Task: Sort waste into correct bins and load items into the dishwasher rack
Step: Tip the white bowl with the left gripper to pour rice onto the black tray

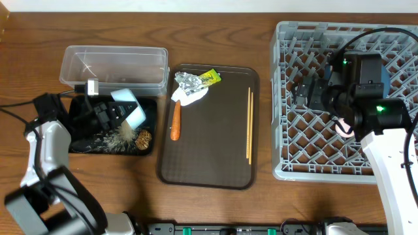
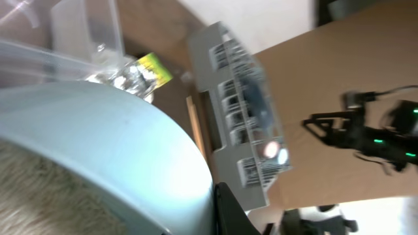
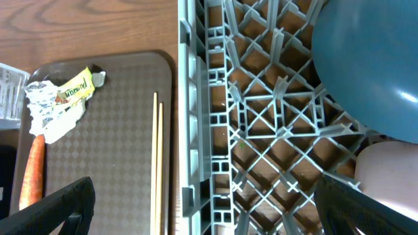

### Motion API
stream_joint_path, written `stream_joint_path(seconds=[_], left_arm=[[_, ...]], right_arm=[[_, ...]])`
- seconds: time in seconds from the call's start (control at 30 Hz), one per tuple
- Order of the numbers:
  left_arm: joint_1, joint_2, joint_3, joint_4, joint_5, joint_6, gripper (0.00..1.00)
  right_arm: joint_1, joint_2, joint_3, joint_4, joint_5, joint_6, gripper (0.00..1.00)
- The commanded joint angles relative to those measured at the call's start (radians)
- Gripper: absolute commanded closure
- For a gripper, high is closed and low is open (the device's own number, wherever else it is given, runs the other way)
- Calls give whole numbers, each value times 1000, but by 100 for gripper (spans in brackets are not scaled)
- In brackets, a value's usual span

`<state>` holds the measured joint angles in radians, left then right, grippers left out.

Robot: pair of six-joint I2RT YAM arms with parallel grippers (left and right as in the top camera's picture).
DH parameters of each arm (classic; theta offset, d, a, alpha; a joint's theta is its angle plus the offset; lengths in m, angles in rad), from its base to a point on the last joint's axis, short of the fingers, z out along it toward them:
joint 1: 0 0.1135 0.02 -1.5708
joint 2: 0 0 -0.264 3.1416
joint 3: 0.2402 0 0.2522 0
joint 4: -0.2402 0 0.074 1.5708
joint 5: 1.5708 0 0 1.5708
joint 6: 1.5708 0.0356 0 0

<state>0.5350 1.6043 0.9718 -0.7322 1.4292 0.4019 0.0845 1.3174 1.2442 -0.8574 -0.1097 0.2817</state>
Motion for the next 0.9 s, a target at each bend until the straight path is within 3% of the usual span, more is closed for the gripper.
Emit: stream_joint_path(seconds=[0.0, 0.87], left_arm=[[11, 56, -15, -3, 143, 142, 94], [73, 74, -74, -14, 136, 253, 94]], right_arm=[[11, -2, 4, -11, -7, 10, 1], [11, -2, 4, -14, -8, 10, 1]])
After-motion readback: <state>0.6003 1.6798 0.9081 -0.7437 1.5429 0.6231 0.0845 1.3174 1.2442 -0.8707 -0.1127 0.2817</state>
